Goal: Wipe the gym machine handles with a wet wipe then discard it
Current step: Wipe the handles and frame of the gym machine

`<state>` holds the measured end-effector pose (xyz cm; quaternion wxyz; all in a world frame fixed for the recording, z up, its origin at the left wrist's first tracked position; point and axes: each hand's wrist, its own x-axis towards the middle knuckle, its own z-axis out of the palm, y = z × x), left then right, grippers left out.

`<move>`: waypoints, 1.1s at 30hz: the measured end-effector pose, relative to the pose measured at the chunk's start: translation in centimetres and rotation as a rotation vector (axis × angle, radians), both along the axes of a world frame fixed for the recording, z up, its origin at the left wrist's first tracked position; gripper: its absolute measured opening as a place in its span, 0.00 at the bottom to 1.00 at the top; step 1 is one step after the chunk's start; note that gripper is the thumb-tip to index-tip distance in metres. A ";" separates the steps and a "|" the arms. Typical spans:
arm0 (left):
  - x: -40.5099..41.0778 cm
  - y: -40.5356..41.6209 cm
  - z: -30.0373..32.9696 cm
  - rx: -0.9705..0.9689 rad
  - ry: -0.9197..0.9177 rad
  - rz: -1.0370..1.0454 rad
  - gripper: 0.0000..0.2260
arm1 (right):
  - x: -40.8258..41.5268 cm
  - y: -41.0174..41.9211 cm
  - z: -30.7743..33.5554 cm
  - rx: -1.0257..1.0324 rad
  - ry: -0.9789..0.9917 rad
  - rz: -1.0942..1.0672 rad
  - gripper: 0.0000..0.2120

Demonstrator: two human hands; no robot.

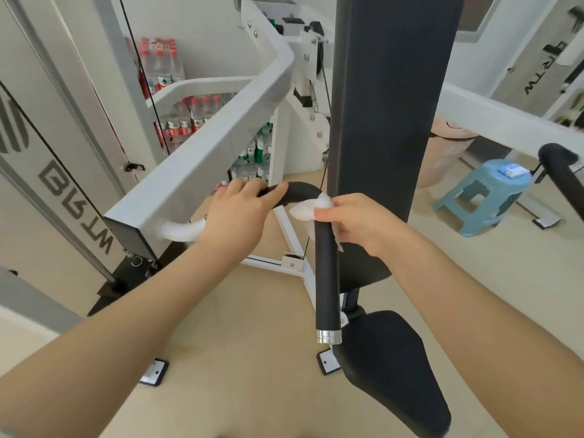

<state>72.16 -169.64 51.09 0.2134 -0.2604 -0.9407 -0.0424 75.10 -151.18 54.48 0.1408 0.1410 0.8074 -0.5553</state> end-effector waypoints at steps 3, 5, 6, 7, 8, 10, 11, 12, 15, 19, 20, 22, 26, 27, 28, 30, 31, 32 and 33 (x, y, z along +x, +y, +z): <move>0.7 0.5 -0.3 0.019 0.019 0.054 0.30 | -0.9 -0.1 0.3 -0.146 0.016 0.046 0.21; 1.1 0.8 -0.6 0.040 0.011 0.093 0.29 | -0.1 -0.1 -0.4 -0.109 0.095 0.027 0.23; 1.3 0.9 -0.6 0.058 -0.008 0.113 0.28 | 0.9 0.1 -0.8 -0.049 0.116 0.012 0.22; 1.5 1.1 -0.5 0.075 -0.033 0.135 0.27 | 1.8 0.5 -1.3 0.014 0.120 0.005 0.19; 1.7 1.4 -0.3 0.089 -0.077 0.162 0.26 | 2.6 0.9 -1.6 0.037 0.105 0.011 0.15; 2.3 1.9 -0.1 0.140 -0.133 0.180 0.24 | 3.1 1.5 -1.7 -0.054 0.026 0.030 0.12; 2.8 2.3 0.0 0.171 -0.136 0.161 0.23 | 2.6 1.6 -1.4 -0.115 0.013 0.019 0.14; 3.3 2.6 0.1 0.200 -0.123 0.127 0.22 | 2.0 1.7 -1.2 -0.168 0.022 -0.011 0.16; 4.6 3.3 0.3 0.346 -0.178 0.049 0.20 | 1.3 0.9 -1.0 -0.250 0.077 -0.051 0.16; 5.7 4.3 0.7 0.603 -0.439 0.109 0.16 | 4.3 0.4 -3.5 -0.179 0.015 0.060 0.16; 5.9 4.5 0.6 0.663 -0.513 0.126 0.16 | 4.9 0.5 -4.0 -0.200 -0.023 0.089 0.17; 6.5 4.9 0.6 0.790 -0.626 0.124 0.16 | 5.4 0.8 -4.1 -0.182 0.023 0.144 0.23; 7.8 5.1 0.5 0.953 -0.716 0.072 0.15 | 5.4 1.9 -3.5 0.120 0.495 0.369 0.30; 8.0 5.0 0.4 0.964 -0.731 0.077 0.16 | 5.4 2.2 -3.7 0.240 0.563 0.471 0.29; 8.1 4.9 0.2 0.970 -0.739 0.081 0.17 | 5.4 2.6 -3.9 0.391 0.625 0.573 0.31; 8.3 4.7 -0.2 0.973 -0.734 0.090 0.18 | 5.2 3.5 -4.7 0.673 0.779 0.766 0.37; 8.3 4.6 -0.4 0.975 -0.731 0.111 0.19 | 5.2 3.9 -5.1 0.758 0.878 0.873 0.36; 8.2 4.4 -0.6 0.989 -0.734 0.139 0.20 | 5.2 4.1 -5.5 0.813 0.965 0.985 0.33; 8.2 4.3 -0.8 1.014 -0.747 0.165 0.21 | 5.0 4.4 -5.6 0.835 1.028 1.084 0.29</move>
